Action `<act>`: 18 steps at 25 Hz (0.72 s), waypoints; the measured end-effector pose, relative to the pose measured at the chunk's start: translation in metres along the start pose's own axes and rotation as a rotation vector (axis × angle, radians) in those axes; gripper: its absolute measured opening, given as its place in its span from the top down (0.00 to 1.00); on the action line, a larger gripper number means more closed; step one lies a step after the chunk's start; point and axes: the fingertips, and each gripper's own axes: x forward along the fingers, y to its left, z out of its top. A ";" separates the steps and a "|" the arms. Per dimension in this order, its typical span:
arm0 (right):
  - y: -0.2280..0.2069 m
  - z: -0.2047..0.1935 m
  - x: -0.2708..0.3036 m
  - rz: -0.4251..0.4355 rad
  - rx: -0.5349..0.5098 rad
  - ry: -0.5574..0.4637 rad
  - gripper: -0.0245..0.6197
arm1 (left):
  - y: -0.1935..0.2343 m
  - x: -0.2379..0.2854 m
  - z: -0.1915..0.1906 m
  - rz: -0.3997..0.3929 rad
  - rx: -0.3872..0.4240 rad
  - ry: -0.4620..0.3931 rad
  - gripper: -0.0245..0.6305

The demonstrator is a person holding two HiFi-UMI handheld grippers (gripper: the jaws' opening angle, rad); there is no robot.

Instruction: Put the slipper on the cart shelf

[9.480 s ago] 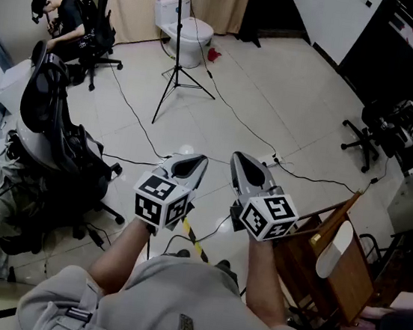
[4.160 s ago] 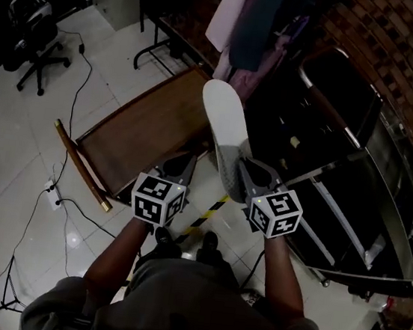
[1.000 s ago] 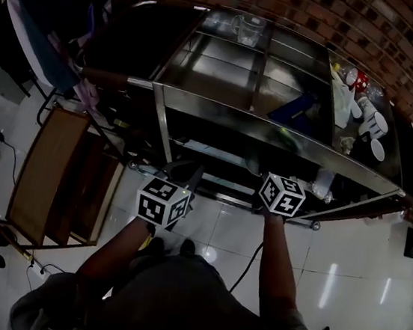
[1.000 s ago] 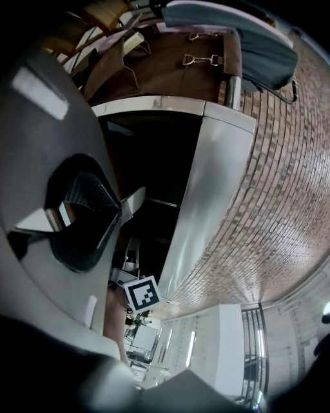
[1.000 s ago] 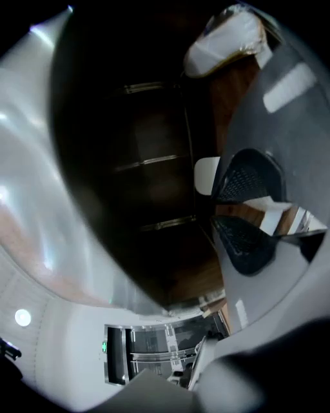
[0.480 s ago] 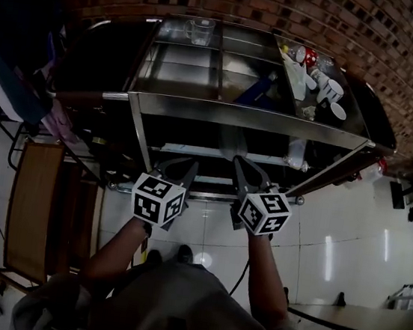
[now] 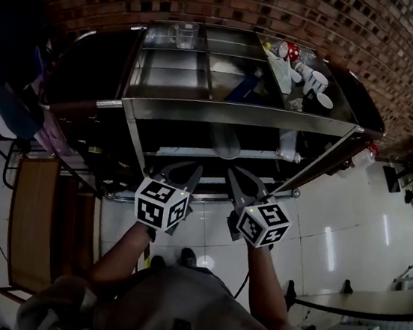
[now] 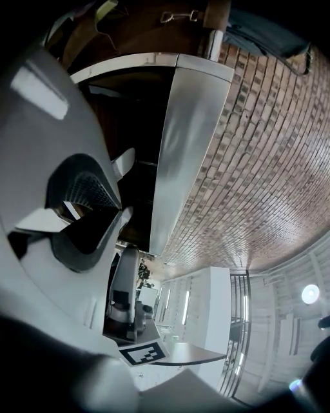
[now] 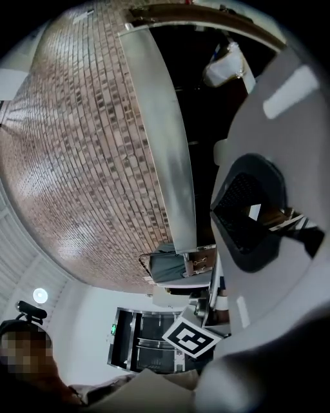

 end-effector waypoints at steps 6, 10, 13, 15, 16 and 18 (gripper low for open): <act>0.001 0.003 -0.006 -0.010 0.010 -0.012 0.96 | -0.004 -0.005 -0.002 -0.006 -0.002 0.005 0.95; 0.001 0.005 -0.007 -0.008 0.013 -0.017 0.96 | -0.006 -0.005 -0.002 -0.006 -0.001 0.007 0.95; 0.001 0.008 -0.007 -0.005 0.016 -0.025 0.96 | -0.005 -0.006 -0.003 -0.005 -0.001 0.008 0.95; 0.000 0.008 -0.007 -0.003 0.019 -0.028 0.96 | -0.005 -0.007 -0.002 -0.003 -0.001 0.007 0.95; 0.000 0.008 -0.006 -0.001 0.021 -0.028 0.96 | -0.004 -0.007 -0.002 -0.002 0.000 0.006 0.95; -0.001 0.007 -0.006 0.001 0.026 -0.028 0.96 | -0.004 -0.007 -0.001 0.000 0.002 0.007 0.95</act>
